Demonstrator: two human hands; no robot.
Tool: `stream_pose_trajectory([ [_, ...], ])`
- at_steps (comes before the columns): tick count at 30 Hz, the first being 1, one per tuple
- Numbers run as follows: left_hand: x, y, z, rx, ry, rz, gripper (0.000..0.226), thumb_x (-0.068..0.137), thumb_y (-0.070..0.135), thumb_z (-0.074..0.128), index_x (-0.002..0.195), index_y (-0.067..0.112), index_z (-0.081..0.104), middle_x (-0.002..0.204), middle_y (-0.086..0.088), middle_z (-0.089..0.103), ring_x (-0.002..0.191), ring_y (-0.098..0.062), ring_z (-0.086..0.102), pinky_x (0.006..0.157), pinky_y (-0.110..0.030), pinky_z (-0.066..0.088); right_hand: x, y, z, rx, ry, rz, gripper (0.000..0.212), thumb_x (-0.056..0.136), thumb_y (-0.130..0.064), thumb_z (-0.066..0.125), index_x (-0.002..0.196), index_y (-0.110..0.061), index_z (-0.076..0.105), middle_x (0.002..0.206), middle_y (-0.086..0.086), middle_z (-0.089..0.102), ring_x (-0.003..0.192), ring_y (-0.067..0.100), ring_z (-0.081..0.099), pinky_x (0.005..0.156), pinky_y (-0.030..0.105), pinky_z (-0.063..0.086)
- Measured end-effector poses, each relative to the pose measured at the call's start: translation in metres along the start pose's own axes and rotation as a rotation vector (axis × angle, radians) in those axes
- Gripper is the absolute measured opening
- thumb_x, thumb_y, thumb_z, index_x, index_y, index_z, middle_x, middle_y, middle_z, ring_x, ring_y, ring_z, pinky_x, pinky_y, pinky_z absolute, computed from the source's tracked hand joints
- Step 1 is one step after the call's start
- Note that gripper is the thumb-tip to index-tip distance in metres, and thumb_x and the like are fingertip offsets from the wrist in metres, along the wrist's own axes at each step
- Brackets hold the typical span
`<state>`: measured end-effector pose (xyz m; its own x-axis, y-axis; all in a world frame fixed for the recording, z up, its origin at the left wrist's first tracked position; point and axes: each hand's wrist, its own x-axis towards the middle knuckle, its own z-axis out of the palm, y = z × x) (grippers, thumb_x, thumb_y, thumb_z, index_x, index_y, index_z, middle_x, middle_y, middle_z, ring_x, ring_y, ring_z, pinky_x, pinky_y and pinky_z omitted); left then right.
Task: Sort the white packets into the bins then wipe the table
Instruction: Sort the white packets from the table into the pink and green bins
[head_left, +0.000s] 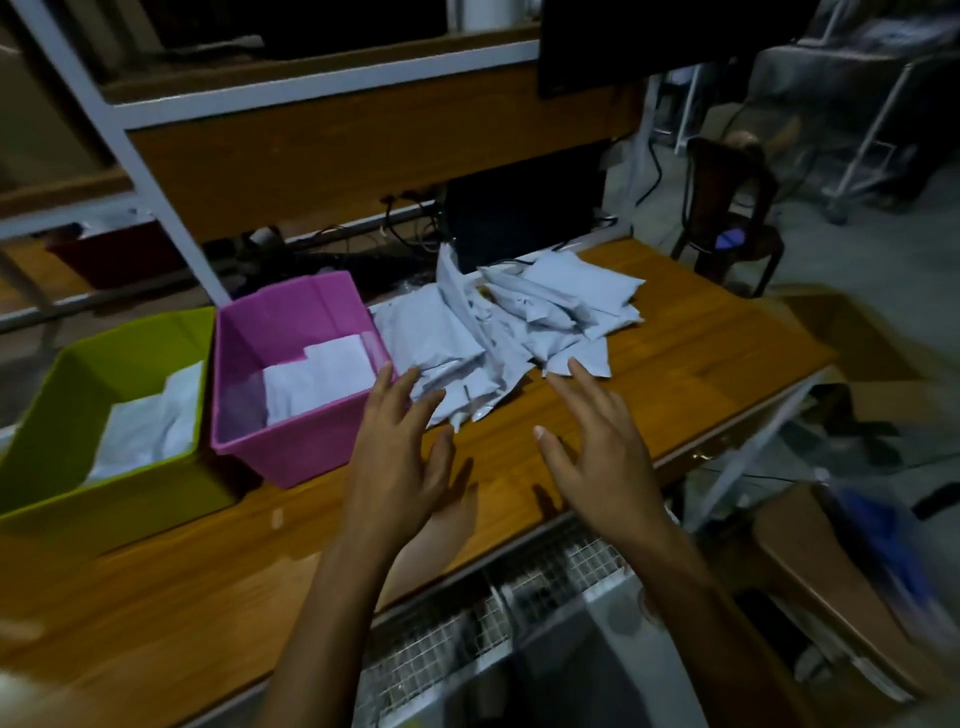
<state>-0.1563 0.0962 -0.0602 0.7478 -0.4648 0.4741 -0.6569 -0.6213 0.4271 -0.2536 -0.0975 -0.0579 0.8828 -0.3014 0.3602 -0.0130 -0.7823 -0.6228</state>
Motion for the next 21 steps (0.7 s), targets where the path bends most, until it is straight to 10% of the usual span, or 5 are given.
stream_pose_trajectory([
  [21, 0.224, -0.045, 0.094, 0.227, 0.01, 0.041, 0.041, 0.093, 0.033, 0.049, 0.125, 0.01, 0.06, 0.146, -0.016, 0.044, 0.146, -0.029, 0.016, 0.109, -0.046, 0.032, 0.24, 0.155, -0.009, -0.216, -0.104, -0.037, 0.052, 0.095, -0.034, 0.054, 0.144, -0.019, 0.042, 0.157, 0.005, 0.027, 0.141, 0.026, 0.026, 0.111, 0.039, 0.03],
])
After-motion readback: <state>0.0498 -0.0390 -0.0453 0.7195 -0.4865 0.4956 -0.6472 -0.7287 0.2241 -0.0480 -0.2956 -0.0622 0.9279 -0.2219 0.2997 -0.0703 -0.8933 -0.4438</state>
